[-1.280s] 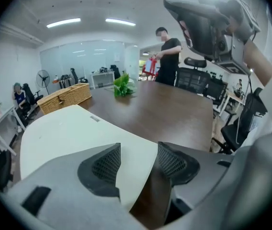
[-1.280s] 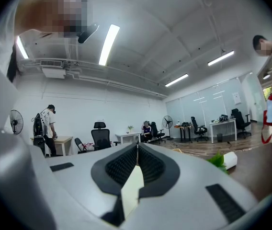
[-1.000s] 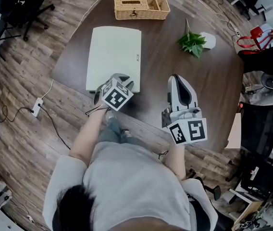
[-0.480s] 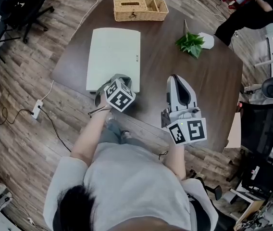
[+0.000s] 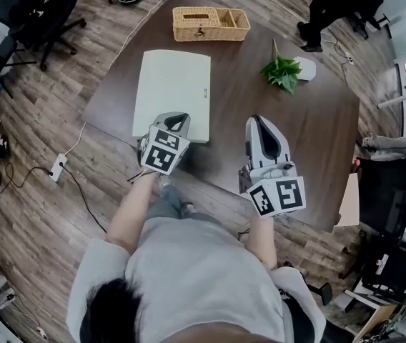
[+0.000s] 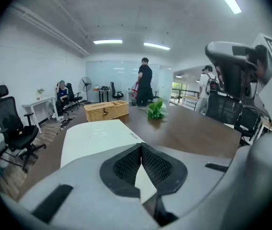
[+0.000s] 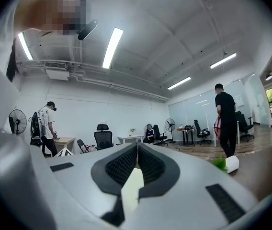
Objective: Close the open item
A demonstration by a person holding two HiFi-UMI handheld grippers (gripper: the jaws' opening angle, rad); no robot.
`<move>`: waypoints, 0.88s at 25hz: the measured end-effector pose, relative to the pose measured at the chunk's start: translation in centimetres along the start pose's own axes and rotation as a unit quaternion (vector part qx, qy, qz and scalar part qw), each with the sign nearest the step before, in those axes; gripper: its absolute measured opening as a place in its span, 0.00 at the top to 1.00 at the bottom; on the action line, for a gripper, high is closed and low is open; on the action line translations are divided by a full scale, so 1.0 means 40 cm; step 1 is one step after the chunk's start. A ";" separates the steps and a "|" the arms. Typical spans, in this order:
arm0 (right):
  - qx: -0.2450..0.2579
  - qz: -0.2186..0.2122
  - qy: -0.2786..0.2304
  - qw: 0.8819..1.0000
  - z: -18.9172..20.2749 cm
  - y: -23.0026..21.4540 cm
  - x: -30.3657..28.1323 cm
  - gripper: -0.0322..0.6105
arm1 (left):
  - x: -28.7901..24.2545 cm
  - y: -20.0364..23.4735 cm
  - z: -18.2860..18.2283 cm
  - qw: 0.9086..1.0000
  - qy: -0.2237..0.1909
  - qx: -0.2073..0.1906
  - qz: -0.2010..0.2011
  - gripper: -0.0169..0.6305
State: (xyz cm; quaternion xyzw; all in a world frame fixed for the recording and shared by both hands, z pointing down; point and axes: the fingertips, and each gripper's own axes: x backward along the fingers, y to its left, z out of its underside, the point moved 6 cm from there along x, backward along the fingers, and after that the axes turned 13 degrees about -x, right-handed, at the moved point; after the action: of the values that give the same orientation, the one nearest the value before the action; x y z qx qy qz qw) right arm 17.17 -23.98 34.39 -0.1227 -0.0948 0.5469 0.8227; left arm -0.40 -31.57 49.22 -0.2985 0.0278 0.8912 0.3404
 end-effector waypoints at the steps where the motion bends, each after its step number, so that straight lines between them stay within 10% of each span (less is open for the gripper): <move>1: 0.001 -0.003 0.000 1.000 0.000 0.004 0.003 0.93 | 0.019 0.006 -0.003 1.000 -0.012 0.007 -0.011 0.96; 22: 0.017 -0.069 0.007 0.997 -0.021 0.089 0.050 0.93 | 0.402 0.013 -0.114 0.966 -0.174 0.058 -0.181 0.96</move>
State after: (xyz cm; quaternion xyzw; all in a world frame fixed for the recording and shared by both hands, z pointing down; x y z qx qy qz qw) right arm 15.04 -20.91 32.55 -0.1057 -0.0882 0.4892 0.8612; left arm -7.88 -23.63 36.55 -0.1190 -0.0343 0.8499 0.5121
